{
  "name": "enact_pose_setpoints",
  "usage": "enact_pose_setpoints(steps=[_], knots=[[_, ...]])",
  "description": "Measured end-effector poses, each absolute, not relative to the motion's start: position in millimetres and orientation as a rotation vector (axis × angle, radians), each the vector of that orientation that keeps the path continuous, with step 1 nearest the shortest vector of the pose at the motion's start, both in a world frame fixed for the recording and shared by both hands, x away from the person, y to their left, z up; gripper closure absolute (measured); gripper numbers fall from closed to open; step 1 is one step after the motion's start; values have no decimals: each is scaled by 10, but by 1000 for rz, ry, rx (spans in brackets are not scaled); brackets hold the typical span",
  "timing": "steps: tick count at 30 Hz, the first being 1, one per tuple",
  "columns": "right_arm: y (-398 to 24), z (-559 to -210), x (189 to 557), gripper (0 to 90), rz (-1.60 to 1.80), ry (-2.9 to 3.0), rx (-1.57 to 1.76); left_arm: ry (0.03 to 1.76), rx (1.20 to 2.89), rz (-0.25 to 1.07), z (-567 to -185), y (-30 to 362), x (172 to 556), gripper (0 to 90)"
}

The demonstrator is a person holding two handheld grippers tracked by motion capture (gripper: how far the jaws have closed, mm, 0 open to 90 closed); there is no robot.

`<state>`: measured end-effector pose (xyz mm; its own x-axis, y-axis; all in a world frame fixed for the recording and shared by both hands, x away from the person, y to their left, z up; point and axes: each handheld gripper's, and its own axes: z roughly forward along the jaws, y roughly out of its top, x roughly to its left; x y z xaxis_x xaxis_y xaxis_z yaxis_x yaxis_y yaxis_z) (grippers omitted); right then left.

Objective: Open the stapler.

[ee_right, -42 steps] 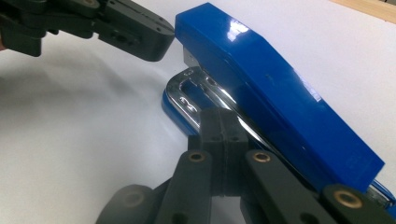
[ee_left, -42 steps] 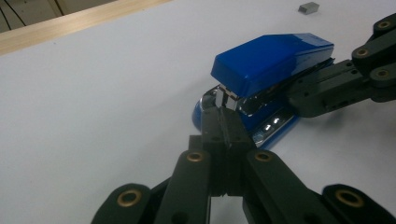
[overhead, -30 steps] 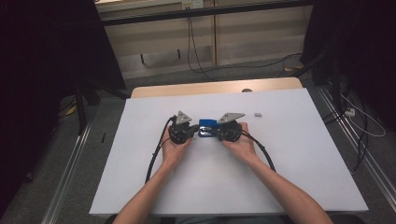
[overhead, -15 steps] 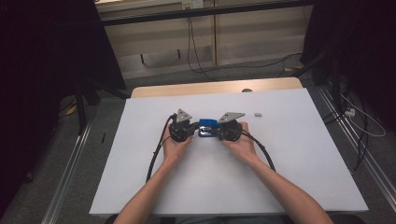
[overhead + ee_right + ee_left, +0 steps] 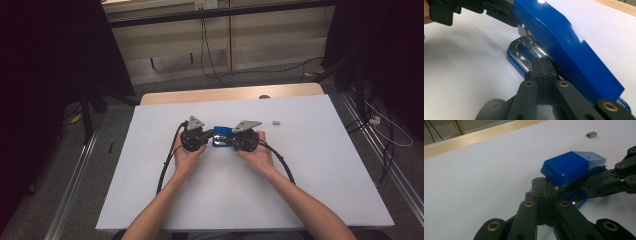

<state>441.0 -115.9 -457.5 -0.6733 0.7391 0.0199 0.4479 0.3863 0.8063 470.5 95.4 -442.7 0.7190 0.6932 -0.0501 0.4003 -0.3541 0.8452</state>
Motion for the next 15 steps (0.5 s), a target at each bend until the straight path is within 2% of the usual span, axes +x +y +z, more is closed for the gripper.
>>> enact_pose_setpoints(steps=[15], knots=[[-1163,-4574,4413,900,1182,2312,1018,847,1958,368,-4389,960,4699,900]])
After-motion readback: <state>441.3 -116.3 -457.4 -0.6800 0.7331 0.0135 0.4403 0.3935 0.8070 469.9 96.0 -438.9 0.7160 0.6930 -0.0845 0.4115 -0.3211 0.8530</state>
